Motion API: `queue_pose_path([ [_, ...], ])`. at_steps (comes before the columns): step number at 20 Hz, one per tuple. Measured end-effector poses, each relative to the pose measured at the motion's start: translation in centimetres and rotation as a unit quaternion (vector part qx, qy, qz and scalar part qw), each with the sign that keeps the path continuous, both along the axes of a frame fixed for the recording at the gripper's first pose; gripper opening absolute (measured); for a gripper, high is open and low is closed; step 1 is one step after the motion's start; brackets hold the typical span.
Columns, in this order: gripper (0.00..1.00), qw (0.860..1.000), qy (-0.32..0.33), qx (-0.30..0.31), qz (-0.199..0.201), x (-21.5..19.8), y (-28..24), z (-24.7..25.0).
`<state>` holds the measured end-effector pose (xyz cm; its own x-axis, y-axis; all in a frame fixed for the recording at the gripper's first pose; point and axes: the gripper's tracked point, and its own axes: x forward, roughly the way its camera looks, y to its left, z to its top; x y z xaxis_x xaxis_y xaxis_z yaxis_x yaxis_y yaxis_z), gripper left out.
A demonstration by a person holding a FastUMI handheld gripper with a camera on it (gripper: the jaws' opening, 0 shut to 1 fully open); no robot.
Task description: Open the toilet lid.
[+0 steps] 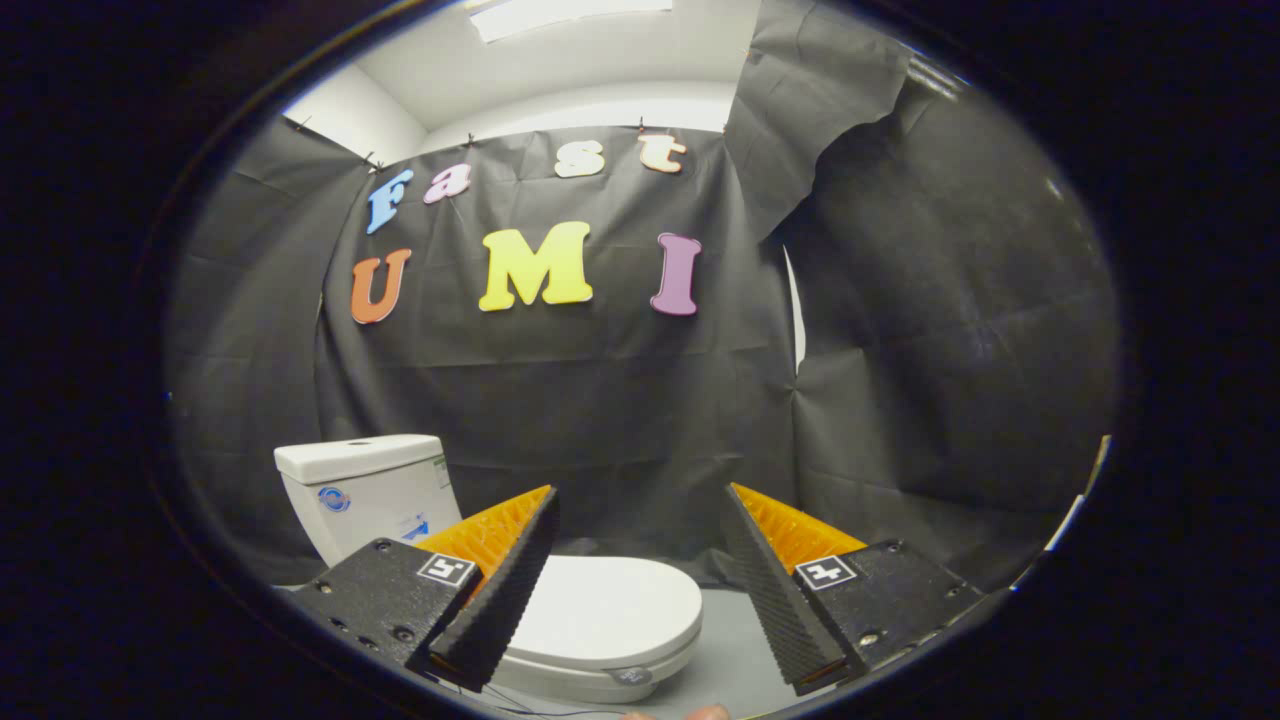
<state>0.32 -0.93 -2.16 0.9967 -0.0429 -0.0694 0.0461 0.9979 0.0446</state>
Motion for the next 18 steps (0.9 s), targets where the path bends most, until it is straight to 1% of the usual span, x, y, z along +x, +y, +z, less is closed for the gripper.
queue_pose_path([
  [5,1.00,1.000,0.010,0.012,-0.014,0.1,-0.9,-0.7],
  [6,1.00,1.000,0.016,0.016,-0.011,0.1,-0.8,-1.1],
  [8,1.00,0.999,0.038,0.028,0.000,0.1,-0.1,-2.5],
  [11,1.00,0.996,0.070,0.048,0.004,0.2,0.2,-4.2],
  [18,1.00,0.990,0.127,0.060,-0.007,-0.1,0.0,-7.6],
])
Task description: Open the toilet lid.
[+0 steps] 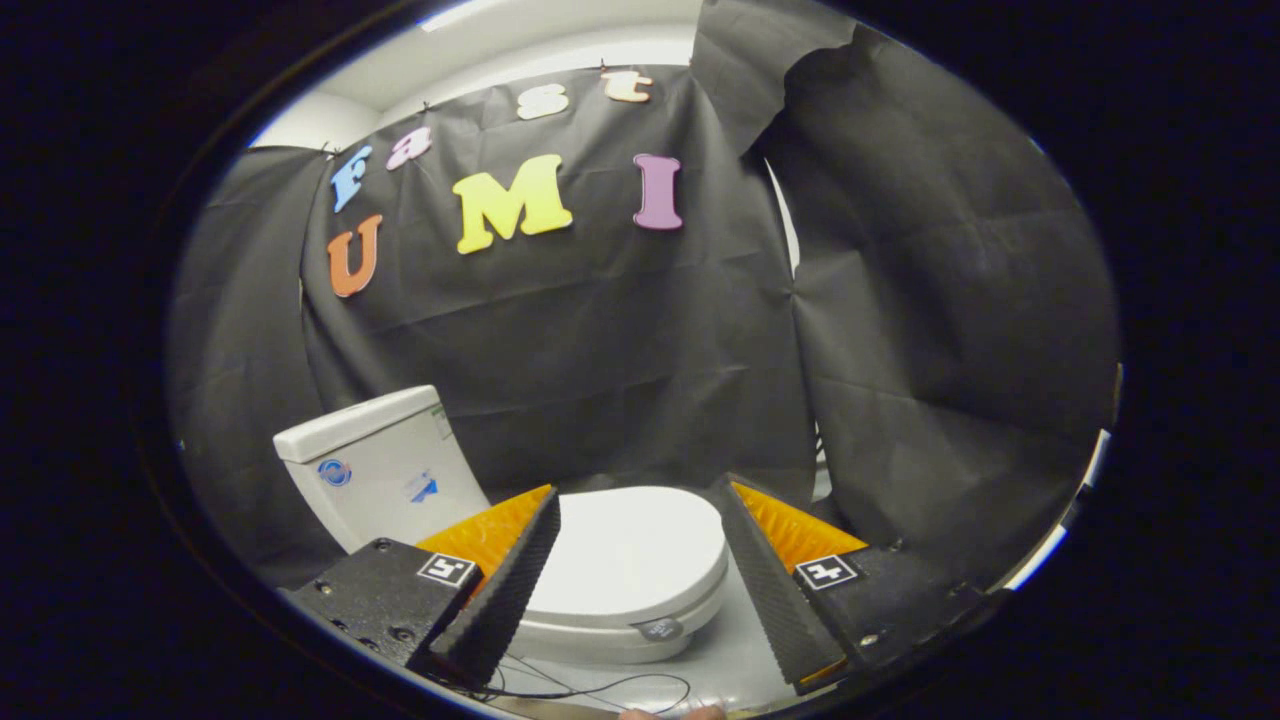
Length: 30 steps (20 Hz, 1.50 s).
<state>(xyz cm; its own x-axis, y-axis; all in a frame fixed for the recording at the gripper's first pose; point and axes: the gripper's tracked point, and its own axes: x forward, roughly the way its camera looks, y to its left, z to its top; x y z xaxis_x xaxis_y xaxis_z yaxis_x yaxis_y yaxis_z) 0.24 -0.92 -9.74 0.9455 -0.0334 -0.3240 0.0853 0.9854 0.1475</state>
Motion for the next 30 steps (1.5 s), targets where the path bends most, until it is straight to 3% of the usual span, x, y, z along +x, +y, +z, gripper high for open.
queue_pose_path([
  [4,1.00,0.999,0.052,0.008,-0.010,-0.4,-0.5,-2.6],
  [13,0.99,0.980,0.166,0.111,-0.022,-0.5,-0.1,-8.5],
  [18,0.98,0.957,0.224,0.180,-0.038,-0.6,-0.5,-11.9],
  [24,0.98,0.910,0.293,0.290,-0.053,-1.0,0.0,-15.8],
  [30,0.87,0.894,0.316,0.310,-0.070,0.0,-0.2,-19.0],
])
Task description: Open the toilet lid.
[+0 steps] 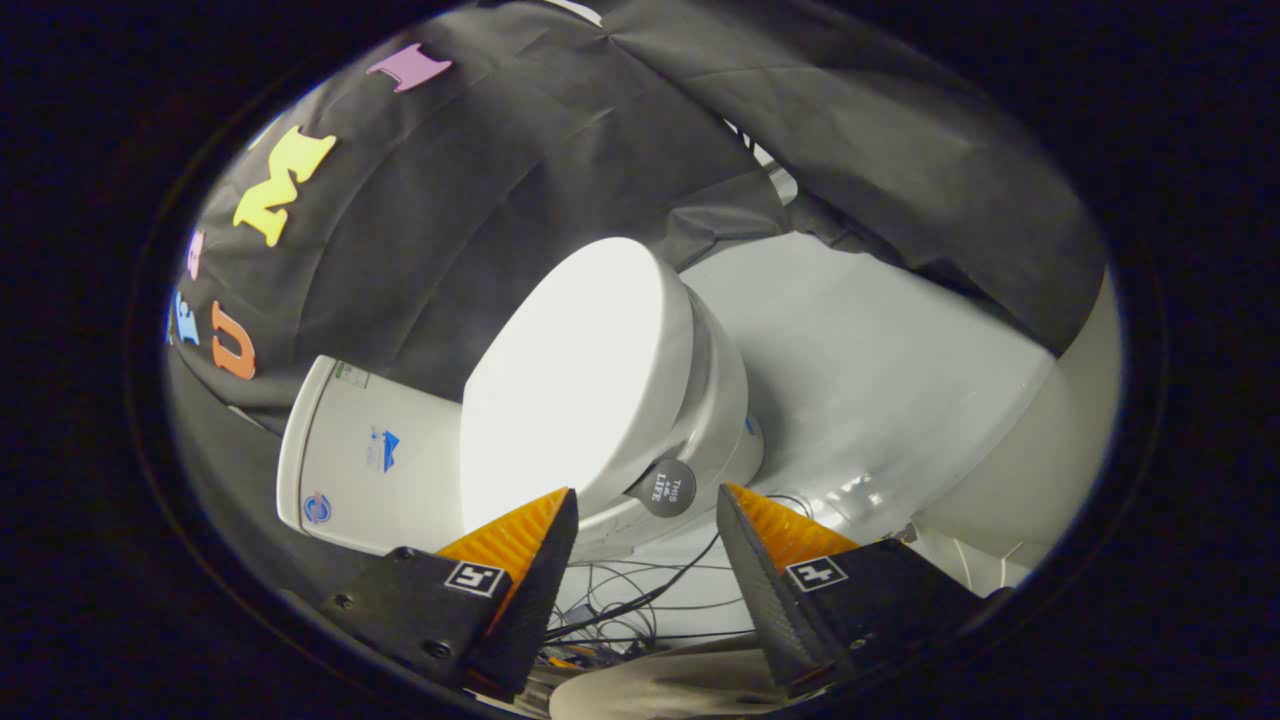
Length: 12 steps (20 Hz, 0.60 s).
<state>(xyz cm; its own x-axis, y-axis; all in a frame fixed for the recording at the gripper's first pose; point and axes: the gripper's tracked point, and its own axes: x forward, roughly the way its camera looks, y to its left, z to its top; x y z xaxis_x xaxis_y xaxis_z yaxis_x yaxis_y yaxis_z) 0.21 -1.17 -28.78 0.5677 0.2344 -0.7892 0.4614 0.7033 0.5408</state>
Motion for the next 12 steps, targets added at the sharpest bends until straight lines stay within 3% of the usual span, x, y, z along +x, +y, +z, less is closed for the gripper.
queue_pose_path([
  [2,0.81,1.000,0.013,0.009,0.006,0.0,0.3,-1.3],
  [6,0.80,1.000,0.028,0.005,0.009,0.5,0.1,-4.0],
  [12,0.71,0.998,0.041,0.048,-0.024,0.8,-0.6,-6.0],
])
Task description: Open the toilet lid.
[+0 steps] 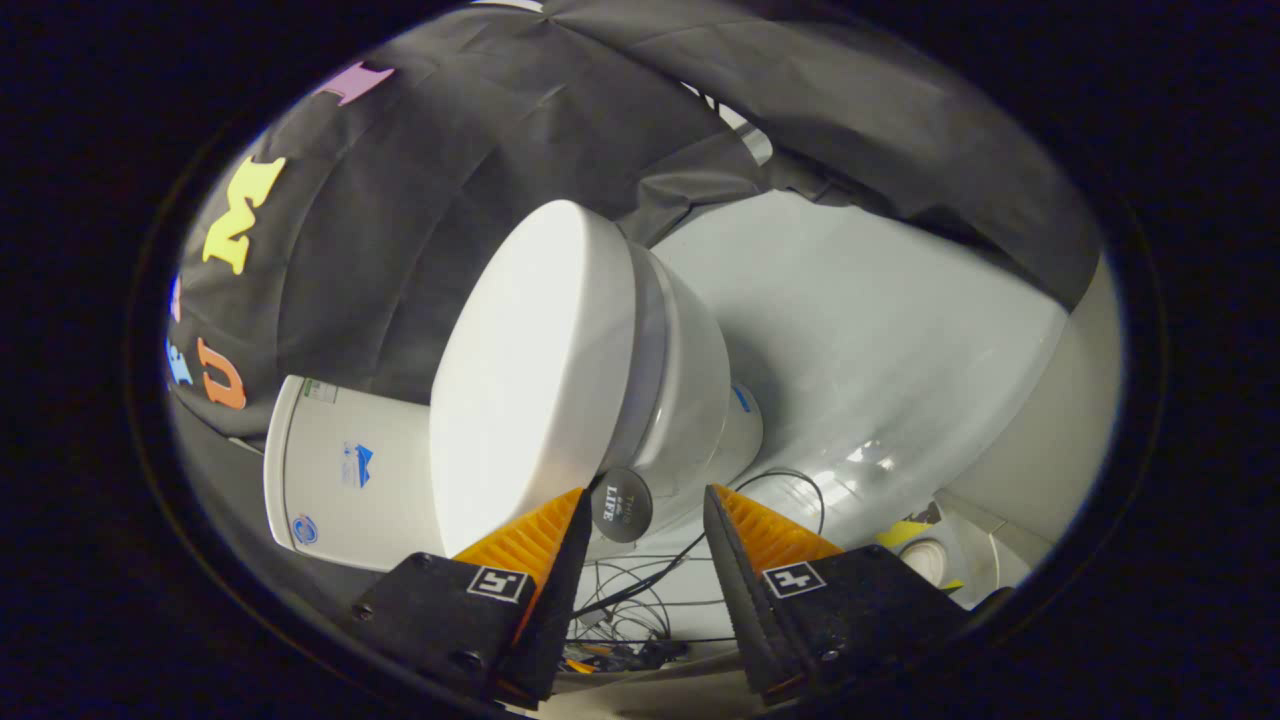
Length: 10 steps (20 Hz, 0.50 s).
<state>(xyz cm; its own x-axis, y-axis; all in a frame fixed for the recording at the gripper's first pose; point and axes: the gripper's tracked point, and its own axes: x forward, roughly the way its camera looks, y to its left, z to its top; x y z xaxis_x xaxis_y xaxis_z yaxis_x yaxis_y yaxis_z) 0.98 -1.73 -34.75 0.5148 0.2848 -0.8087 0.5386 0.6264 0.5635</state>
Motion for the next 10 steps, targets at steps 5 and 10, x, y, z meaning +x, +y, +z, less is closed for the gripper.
queue_pose_path([
  [5,0.65,0.999,0.001,0.045,-0.010,0.3,1.1,-1.2],
  [10,0.55,0.996,-0.005,0.088,-0.027,1.0,2.0,-1.5],
])
